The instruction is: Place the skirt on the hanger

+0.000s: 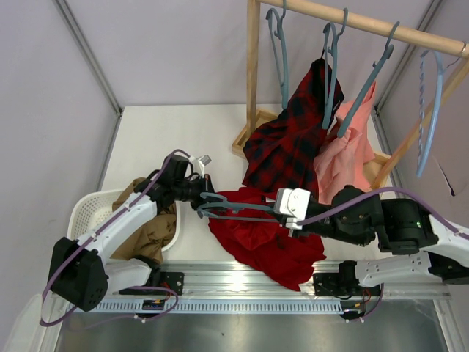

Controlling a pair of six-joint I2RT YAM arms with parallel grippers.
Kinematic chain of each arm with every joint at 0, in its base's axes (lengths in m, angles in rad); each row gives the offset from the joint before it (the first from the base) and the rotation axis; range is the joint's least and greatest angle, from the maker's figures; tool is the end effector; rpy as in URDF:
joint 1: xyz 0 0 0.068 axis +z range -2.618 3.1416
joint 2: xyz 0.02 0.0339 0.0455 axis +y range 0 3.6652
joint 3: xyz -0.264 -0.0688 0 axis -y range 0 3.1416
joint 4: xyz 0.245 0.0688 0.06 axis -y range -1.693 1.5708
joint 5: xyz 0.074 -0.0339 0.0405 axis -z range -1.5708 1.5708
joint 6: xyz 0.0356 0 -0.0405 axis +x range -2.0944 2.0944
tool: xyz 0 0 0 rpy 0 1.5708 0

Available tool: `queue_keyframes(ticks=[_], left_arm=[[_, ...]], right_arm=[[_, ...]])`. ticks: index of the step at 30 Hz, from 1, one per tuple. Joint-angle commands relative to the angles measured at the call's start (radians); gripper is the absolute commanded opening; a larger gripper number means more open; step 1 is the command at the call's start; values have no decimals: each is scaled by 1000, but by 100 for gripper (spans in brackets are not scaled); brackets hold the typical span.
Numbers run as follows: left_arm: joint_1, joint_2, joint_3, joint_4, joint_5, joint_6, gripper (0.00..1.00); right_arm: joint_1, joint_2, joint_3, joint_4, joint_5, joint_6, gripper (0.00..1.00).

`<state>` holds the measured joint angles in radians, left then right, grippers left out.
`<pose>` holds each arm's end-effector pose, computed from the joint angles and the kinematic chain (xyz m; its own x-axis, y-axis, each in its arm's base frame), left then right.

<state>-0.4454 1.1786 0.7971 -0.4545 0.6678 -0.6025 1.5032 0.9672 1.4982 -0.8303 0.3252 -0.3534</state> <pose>0.2045 -0.1221 0.2463 -0.9557 -0.0368 -0.2920 0.2080 0.6176 -0.7585 0.0217 0.1529 0.4749 0.3014 -0.4036 -0.8639 -0.8745 0.2440 -0.4191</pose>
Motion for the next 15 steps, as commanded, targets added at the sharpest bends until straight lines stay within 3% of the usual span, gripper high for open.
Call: queue_keyframes(ticks=[1,7,15], left_arm=[[5,-7,22,-16,53,-39,0],[7,-13,22,-30,50,-33,0],[5,-17,22,-32,52,-37,0]], right_arm=[[5,22,19,-49,98,-55,0],[11,4,-3,-58,138,-85,0],[26,-56,-61,51,126,-205,0]])
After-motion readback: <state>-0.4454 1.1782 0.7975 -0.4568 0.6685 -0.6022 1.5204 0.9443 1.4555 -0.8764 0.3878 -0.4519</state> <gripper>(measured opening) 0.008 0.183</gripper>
